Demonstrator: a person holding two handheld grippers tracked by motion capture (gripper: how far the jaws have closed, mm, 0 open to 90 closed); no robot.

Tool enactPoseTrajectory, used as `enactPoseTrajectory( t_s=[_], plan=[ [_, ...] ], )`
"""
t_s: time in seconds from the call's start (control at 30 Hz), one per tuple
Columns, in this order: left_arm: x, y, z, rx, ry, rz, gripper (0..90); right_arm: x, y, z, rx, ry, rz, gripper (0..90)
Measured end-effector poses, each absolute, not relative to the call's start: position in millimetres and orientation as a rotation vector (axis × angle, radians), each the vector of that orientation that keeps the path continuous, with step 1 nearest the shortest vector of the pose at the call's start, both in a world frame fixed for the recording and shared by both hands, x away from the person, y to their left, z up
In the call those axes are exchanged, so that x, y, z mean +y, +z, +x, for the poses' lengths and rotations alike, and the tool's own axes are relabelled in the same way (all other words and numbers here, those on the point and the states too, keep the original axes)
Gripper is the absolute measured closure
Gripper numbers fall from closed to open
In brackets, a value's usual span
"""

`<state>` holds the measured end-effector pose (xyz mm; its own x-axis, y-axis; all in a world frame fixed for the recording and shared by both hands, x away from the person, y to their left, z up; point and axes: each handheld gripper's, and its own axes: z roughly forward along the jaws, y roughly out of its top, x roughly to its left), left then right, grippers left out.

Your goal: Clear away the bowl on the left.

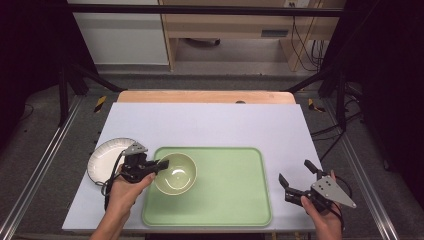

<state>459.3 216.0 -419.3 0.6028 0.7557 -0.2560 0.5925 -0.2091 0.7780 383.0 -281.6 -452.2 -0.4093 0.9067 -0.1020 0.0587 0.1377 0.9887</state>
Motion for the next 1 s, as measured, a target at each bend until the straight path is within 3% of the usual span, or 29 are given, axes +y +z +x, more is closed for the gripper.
enactPoseTrajectory(
  t_s=[1.0],
  plan=[
    [189,-433,459,1.039,0.135,1.940,82.8,-282,-453,383,1.635,1.369,0.957,5.8]
  ],
)
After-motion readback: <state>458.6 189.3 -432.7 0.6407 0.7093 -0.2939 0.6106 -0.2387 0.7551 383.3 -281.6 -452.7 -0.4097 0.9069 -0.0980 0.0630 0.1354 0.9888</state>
